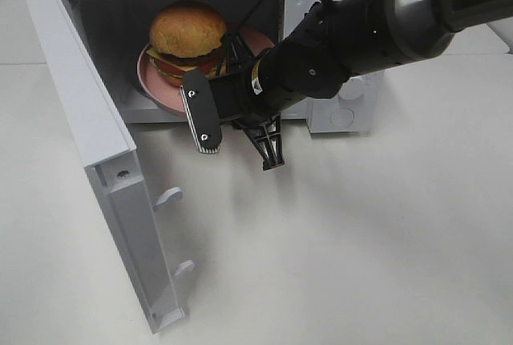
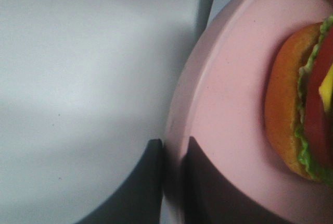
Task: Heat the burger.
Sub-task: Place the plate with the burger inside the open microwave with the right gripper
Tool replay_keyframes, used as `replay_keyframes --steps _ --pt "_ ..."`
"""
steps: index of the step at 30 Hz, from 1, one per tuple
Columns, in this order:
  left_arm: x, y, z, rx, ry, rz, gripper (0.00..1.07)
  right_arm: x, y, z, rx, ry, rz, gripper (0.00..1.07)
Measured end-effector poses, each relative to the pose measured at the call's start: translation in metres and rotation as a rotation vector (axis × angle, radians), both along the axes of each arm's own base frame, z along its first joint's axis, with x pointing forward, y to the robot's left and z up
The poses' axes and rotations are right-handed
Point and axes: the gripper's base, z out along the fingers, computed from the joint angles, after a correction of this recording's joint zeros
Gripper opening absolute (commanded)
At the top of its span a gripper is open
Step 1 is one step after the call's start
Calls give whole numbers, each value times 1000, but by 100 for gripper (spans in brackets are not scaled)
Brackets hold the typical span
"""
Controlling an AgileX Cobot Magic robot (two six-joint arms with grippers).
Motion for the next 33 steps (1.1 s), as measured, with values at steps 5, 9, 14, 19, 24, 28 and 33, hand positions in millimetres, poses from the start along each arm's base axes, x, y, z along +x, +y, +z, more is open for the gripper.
replay_keyframes --steps 5,9,14,19,24,28,33 --pt "0 0 0 0 0 0 0 10 9 -5 -30 68 -15 0" --pt "0 0 0 0 0 0 0 20 18 -9 0 124 -33 0" --pt "0 0 0 0 0 0 0 39 24 -4 68 173 -84 0" --pt "0 0 0 0 0 0 0 56 22 -5 72 185 -110 0" --pt "0 0 0 0 0 0 0 58 21 -6 74 186 -115 2" --pt "0 0 0 0 0 0 0 59 22 -4 97 183 -135 13" --pt "0 0 0 0 0 0 0 60 23 -3 130 192 -175 29"
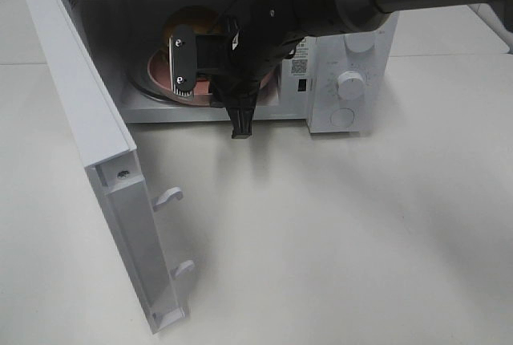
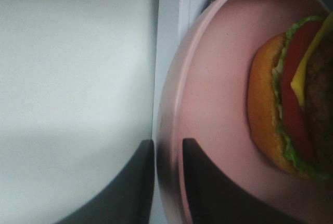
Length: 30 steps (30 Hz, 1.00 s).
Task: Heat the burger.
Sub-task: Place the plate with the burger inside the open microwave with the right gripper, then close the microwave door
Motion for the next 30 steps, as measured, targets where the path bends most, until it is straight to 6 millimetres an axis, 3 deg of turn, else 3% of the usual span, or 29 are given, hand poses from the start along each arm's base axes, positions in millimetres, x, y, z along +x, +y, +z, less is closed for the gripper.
replay_keyframes --steps 1,4,12,19,30 --pt "0 0 0 0 0 0 0 0 0 2 18 8 -27 39" --pt "0 0 0 0 0 0 0 -1 0 6 40 19 -60 48" --pt "0 0 0 0 0 0 0 -5 -1 23 89 77 -152 61" --pt "0 0 0 0 0 0 0 -13 -7 54 184 164 -325 63" --pt "0 0 0 0 0 0 0 -35 -21 76 164 377 -542 63"
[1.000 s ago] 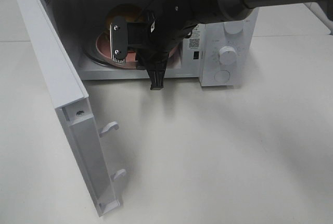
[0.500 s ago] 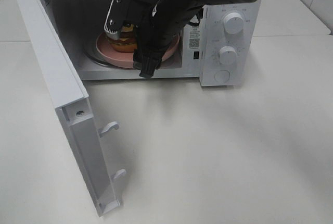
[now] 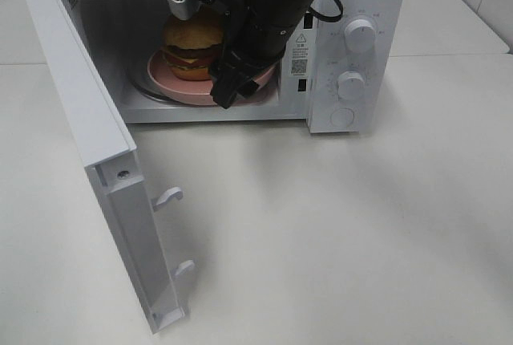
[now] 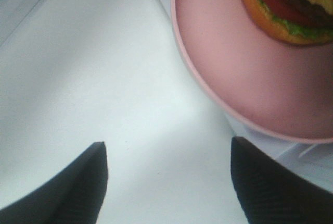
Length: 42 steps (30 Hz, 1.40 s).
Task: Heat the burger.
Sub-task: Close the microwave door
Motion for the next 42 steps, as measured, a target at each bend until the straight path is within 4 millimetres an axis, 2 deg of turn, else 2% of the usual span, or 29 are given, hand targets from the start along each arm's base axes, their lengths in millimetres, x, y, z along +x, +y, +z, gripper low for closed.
replay_keyframes --steps 1,4,6,19,25,28,34,35,36,37,38,39,40,41,42 --pt "0 0 0 0 0 0 0 -3 -2 3 10 37 -60 63" --pt "0 0 0 0 0 0 0 -4 -3 4 10 61 -91 63" --pt "0 0 0 0 0 0 0 -12 -8 6 -15 154 -180 63" --pt "0 0 0 0 0 0 0 -33 -25 1 -198 399 -357 63" --pt "0 0 0 0 0 0 0 -37 -29 4 -212 420 -424 63" --pt "0 0 0 0 0 0 0 -43 -38 9 -231 402 -451 63" --pt "0 0 0 0 0 0 0 -56 -64 20 -290 351 -513 63" --pt "0 0 0 0 0 0 0 -58 -77 28 -278 345 -549 63" --pt "0 0 0 0 0 0 0 -58 -77 28 -278 345 -549 63" --pt "0 0 0 0 0 0 0 -59 -84 30 -277 346 -565 63" --pt "0 0 0 0 0 0 0 -61 -103 35 -267 349 -607 63" --pt "0 0 0 0 0 0 0 -61 -103 35 -267 349 -607 63" --pt "0 0 0 0 0 0 0 -62 -111 37 -263 351 -628 63" --pt "0 0 0 0 0 0 0 -64 -132 41 -252 359 -685 63" --pt "0 0 0 0 0 0 0 -64 -132 41 -252 359 -685 63"
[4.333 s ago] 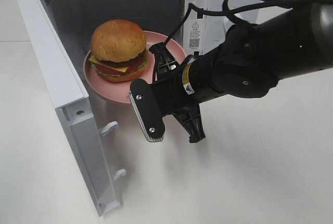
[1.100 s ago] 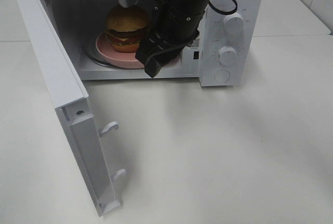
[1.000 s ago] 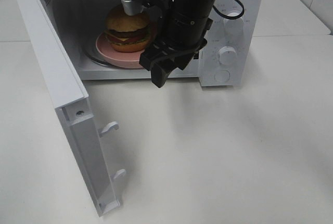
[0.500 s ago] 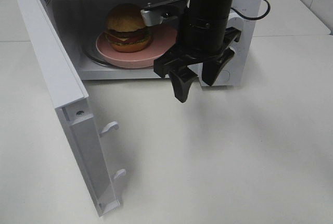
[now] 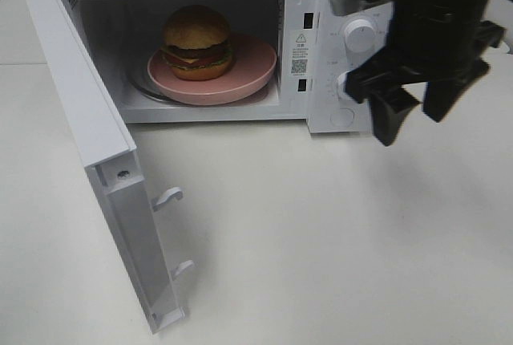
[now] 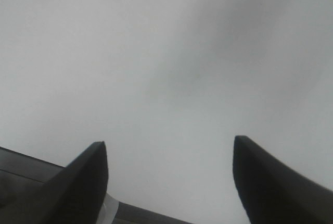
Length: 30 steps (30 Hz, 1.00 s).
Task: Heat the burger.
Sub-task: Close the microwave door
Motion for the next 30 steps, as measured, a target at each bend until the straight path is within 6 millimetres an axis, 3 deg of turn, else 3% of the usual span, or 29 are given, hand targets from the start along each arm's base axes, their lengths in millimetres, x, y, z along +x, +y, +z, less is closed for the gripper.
replay_keyframes --steps 2,3,4,5,7,9,10,15,16,17,18,20,21,22,26,28,30 --pt "0 0 0 0 0 0 0 -9 -32 6 3 -11 -97 63" --pt "0 0 0 0 0 0 0 -9 -32 6 3 -11 -97 63" --pt "0 0 0 0 0 0 0 -17 -50 7 3 -16 -146 63" --pt "0 0 0 0 0 0 0 -17 -50 7 3 -16 -146 63" --pt "0 0 0 0 0 0 0 -34 -75 10 3 -22 -209 63" --pt "0 0 0 0 0 0 0 -41 -80 14 7 -34 -222 63" --pt "0 0 0 0 0 0 0 -57 -91 19 15 -54 -244 63" --pt "0 0 0 0 0 0 0 -91 -101 28 40 -110 -294 63" --pt "0 0 0 0 0 0 0 -109 -106 34 65 -158 -325 63" --pt "0 0 0 0 0 0 0 -109 -106 34 65 -158 -325 63" --pt "0 0 0 0 0 0 0 -129 -112 37 86 -200 -342 63" --pt "0 0 0 0 0 0 0 -138 -114 36 93 -214 -343 63" --pt "0 0 0 0 0 0 0 -156 -119 38 111 -254 -342 63" --pt "0 0 0 0 0 0 0 -178 -125 38 130 -295 -338 63" --pt "0 0 0 0 0 0 0 -196 -130 36 150 -338 -334 63" --pt "0 0 0 0 0 0 0 -231 -140 29 199 -444 -330 63" --pt "0 0 0 0 0 0 0 -239 -142 26 211 -470 -328 63"
